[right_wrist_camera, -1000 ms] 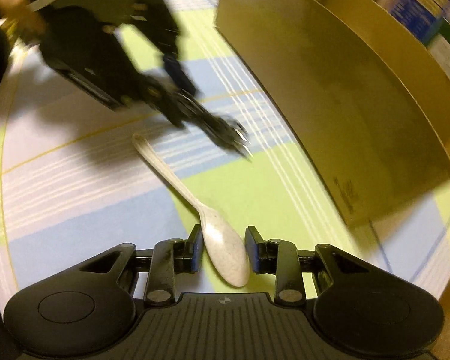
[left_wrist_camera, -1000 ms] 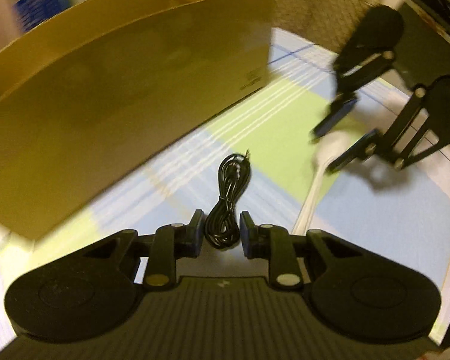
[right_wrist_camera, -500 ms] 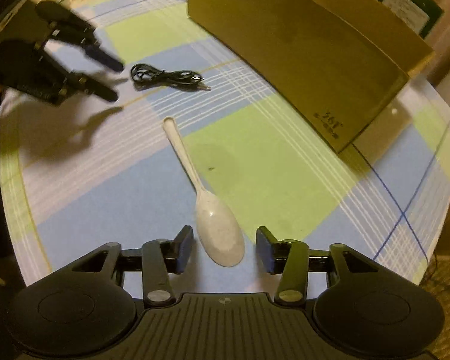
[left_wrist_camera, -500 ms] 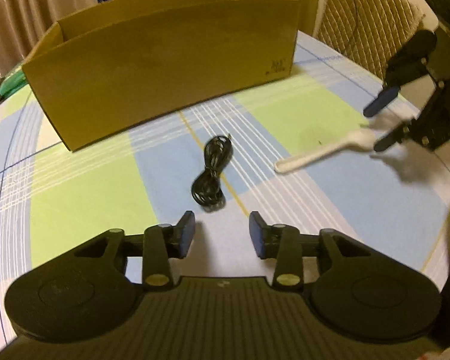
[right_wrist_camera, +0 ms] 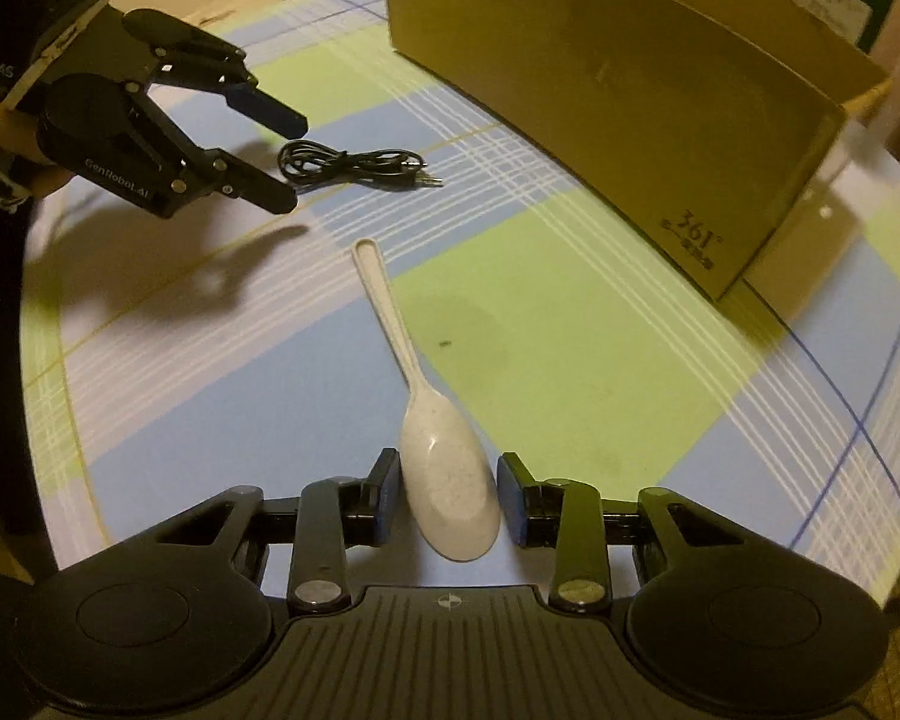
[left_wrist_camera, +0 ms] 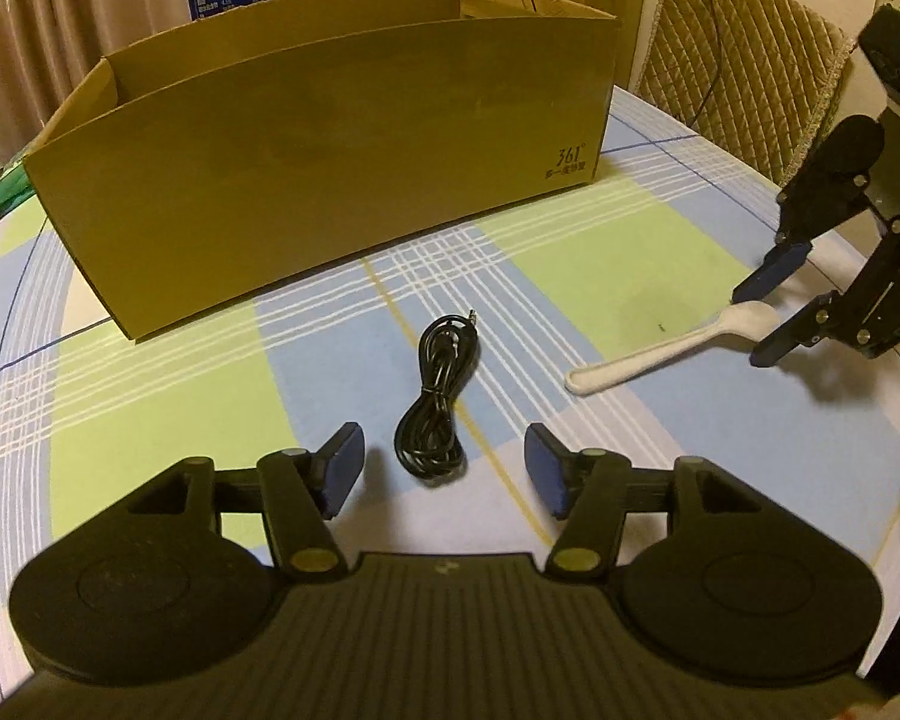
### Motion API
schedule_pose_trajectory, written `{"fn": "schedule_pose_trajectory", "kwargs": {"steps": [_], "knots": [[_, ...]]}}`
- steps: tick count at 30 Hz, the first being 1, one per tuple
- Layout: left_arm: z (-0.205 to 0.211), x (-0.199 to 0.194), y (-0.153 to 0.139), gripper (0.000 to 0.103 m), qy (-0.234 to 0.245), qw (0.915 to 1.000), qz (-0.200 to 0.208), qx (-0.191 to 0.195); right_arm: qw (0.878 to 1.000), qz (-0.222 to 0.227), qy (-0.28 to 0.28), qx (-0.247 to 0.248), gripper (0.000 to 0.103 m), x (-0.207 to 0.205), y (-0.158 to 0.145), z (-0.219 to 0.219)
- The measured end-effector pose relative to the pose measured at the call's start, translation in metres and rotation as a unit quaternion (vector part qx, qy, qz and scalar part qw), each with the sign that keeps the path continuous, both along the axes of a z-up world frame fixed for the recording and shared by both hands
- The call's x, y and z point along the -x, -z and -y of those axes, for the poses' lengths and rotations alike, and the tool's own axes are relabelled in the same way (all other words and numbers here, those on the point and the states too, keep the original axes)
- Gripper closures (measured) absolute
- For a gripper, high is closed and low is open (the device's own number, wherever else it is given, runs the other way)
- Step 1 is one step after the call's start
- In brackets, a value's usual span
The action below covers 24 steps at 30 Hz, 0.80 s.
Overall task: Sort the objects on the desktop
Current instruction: 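Grasp the white spoon with the right tool while the left tool grasps the black cable, then lift the spoon and cable and carry both toward the cardboard box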
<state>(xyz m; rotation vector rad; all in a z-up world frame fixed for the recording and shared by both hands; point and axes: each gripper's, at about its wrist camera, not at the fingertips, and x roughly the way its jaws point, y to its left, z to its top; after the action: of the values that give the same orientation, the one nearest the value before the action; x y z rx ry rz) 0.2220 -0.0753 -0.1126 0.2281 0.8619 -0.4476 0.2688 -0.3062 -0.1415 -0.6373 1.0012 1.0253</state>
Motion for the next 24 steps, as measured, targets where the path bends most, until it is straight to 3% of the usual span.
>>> {"fn": "schedule_pose_trajectory", "kwargs": {"steps": [8, 11, 17, 20, 22, 24], "knots": [[0.007, 0.002, 0.005, 0.049, -0.012, 0.9999, 0.007, -0.002, 0.99, 0.04, 0.132, 0.006, 0.076, 0.006, -0.007, 0.011], [0.007, -0.002, 0.007, 0.049, -0.02, 0.9997, 0.009, -0.006, 0.987, 0.055, 0.149, 0.009, 0.076, 0.012, -0.006, 0.009], [0.009, -0.007, 0.008, 0.052, -0.015, 0.9996, 0.016, -0.017, 0.987, 0.024, 0.159, -0.027, 0.067, 0.006, -0.007, 0.02], [0.008, -0.009, 0.01, 0.061, -0.015, 0.9997, 0.008, -0.016, 0.987, 0.016, 0.158, -0.037, 0.06, 0.006, -0.006, 0.024], [0.007, -0.007, 0.009, 0.075, -0.016, 0.9998, 0.005, -0.009, 0.986, 0.011, 0.159, -0.043, 0.059, 0.006, -0.006, 0.027], [0.008, -0.003, 0.009, 0.083, -0.026, 0.9996, 0.0, -0.006, 0.986, 0.004, 0.157, -0.046, 0.059, 0.006, -0.004, 0.03]]}}
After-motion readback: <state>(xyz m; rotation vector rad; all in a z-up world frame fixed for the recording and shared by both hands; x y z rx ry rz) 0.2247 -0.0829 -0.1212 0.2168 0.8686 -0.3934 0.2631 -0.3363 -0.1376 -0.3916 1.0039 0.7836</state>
